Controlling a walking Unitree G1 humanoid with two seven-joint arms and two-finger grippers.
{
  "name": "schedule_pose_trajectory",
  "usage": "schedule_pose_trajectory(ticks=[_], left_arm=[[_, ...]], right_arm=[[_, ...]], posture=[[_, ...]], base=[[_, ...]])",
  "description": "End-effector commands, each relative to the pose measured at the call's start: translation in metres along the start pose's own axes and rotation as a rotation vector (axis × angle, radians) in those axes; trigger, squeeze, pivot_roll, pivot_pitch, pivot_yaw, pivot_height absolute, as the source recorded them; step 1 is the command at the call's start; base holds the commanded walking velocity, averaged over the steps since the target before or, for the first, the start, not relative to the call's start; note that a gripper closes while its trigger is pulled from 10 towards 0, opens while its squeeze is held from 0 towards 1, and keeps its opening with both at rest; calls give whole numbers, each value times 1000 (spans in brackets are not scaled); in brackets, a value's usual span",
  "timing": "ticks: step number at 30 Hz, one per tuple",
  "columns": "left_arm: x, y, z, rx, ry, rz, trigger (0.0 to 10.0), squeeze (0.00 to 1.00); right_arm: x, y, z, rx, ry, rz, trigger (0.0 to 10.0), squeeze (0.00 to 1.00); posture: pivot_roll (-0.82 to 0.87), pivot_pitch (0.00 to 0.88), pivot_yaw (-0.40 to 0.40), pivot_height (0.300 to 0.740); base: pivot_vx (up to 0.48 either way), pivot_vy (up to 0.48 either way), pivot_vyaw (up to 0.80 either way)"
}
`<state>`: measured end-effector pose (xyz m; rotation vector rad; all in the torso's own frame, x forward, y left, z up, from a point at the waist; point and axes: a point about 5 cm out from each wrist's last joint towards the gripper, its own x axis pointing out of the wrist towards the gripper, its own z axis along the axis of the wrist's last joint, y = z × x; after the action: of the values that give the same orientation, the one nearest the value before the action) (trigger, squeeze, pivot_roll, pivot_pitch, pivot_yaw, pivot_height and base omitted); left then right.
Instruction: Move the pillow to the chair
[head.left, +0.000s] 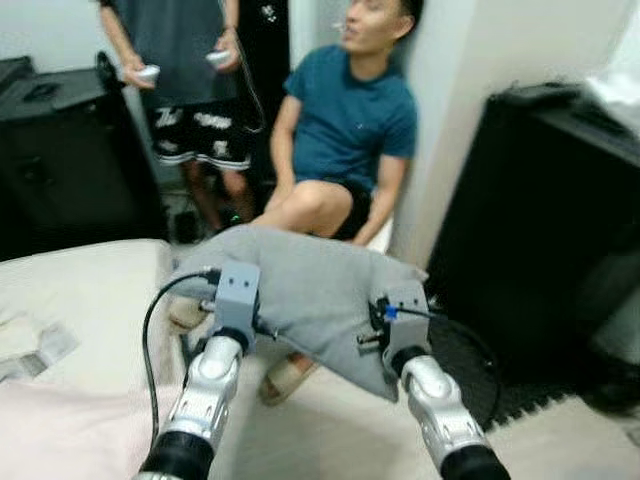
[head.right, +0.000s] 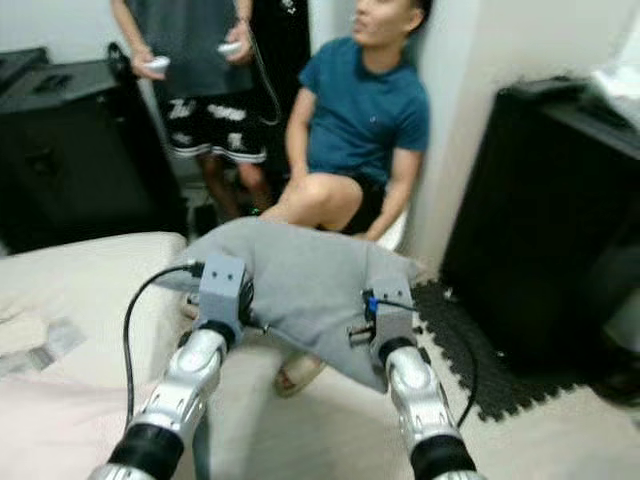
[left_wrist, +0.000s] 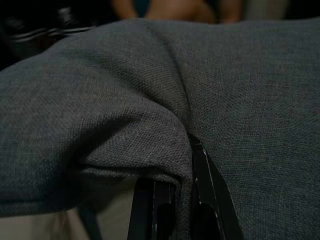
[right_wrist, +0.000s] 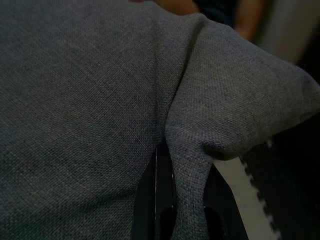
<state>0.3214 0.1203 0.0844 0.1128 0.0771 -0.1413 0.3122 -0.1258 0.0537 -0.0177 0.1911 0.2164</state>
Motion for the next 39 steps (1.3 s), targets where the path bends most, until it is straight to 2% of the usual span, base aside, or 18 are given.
schedule_pose_trajectory(ticks=[1,19,30,34,39], left_arm=[[0,-4,3,20,-20,-27,10000,0],[0,-3,2,24,-11,-31,10000,0],[3,-8,2,32,-7,-74,10000,0],[4,-9,-1,-32,31,-58,10000,0],[4,-7,-2,-30,41,-53,10000,0]], right_arm=[[3,4,10,17,-32,24,10000,0],[3,4,11,78,-37,0,10000,0],[3,0,9,13,-5,-22,10000,0],[3,5,-3,-14,67,3,10000,0],[1,4,-3,-7,58,-13,10000,0]], posture=[[9,32,49,740],[11,40,52,740],[1,35,60,740],[2,39,64,740],[3,44,65,740]], base=[[0,0,-800],[0,0,-800],[0,0,-800],[0,0,-800],[0,0,-800]])
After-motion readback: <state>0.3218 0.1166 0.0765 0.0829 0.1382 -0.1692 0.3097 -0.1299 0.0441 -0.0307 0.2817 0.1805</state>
